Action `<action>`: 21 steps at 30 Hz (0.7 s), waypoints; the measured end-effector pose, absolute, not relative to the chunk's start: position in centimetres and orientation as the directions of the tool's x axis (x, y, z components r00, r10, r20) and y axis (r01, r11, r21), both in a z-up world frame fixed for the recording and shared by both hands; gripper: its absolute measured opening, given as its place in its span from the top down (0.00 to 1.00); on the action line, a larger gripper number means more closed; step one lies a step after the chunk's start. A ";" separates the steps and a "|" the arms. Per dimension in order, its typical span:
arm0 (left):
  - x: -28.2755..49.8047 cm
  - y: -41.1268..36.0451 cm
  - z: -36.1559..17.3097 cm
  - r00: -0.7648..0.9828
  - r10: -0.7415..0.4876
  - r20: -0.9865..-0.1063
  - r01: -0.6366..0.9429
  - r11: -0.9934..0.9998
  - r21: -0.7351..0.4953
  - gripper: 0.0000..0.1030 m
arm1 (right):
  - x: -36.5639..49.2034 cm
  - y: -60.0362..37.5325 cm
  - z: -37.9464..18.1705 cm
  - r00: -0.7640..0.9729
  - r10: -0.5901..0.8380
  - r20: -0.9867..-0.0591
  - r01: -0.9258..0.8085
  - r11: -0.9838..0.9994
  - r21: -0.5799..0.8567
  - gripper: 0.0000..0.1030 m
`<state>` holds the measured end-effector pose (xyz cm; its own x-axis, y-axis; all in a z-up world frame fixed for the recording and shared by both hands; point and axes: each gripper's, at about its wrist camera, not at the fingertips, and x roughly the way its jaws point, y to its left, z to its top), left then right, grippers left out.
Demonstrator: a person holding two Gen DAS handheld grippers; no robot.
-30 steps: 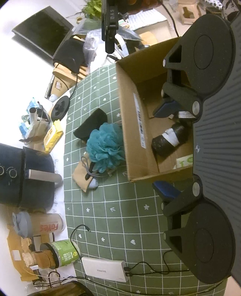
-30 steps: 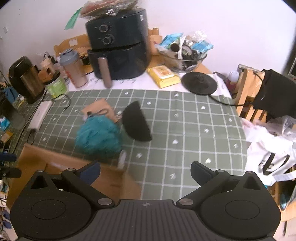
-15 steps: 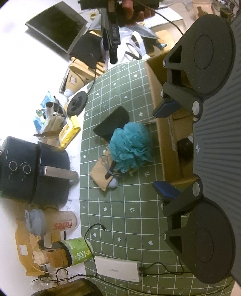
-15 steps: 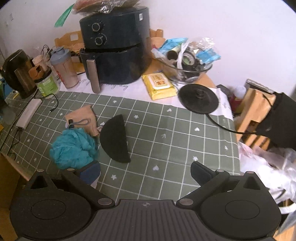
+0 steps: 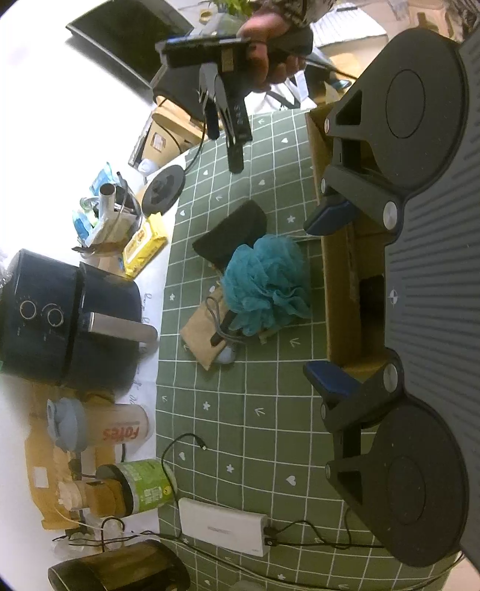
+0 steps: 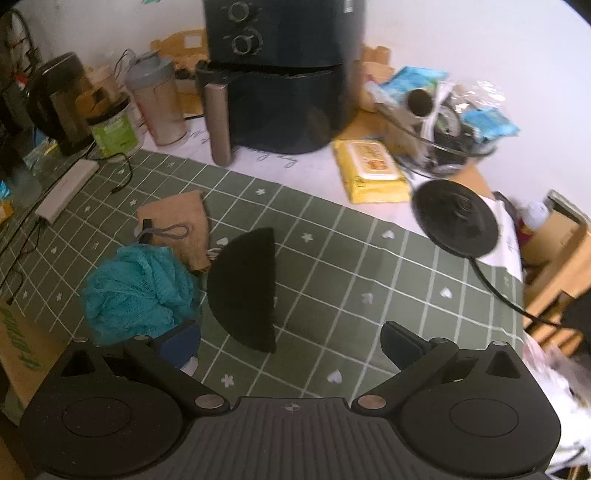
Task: Organize soft objects
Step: 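Grasp the black foam half-disc with the right gripper while the left tool approaches the teal loofah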
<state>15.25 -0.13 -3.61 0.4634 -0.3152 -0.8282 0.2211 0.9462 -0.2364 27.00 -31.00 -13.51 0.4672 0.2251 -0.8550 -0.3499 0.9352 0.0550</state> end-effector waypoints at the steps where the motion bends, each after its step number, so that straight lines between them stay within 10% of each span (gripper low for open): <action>1: 15.2 -0.2 -3.7 0.463 -0.312 -0.830 0.216 0.947 -0.236 0.28 | 27.3 -30.8 -13.8 0.466 0.231 -0.854 -0.360 0.931 0.056 0.00; 21: 15.3 -2.2 -3.5 0.469 -0.232 -0.852 0.147 0.972 -0.184 0.28 | 31.2 -24.9 -22.3 0.421 0.287 -0.861 -0.491 0.870 0.051 0.09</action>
<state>15.34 -2.18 -3.47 0.4695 -0.2324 -0.8518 0.1471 0.9718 -0.1841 31.20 -24.93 -22.28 0.4206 0.2873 -0.8606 -0.4905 0.8700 0.0507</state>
